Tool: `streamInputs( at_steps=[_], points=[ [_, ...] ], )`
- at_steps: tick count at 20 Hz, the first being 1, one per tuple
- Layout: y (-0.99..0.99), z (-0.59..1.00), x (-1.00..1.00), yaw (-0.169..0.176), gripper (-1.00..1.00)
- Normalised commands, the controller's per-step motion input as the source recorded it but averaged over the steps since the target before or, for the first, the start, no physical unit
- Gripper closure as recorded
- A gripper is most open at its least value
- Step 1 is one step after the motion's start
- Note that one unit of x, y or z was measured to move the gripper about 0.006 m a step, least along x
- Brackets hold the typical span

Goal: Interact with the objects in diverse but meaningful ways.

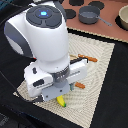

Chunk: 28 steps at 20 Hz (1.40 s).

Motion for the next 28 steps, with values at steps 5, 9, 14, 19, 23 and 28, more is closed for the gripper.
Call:
streamInputs(
  at_steps=[5,9,14,19,23,28],
  points=[
    [-0.16,-0.1,0.0,0.0,1.0],
    [-0.17,-0.09,0.0,0.0,1.0],
    [-0.17,-0.07,0.0,0.0,1.0],
    [-0.16,-0.01,0.04,0.0,1.0],
    [-0.12,0.15,0.25,-0.002,1.0],
    [0.08,0.52,0.53,-0.028,1.0]
  ],
)
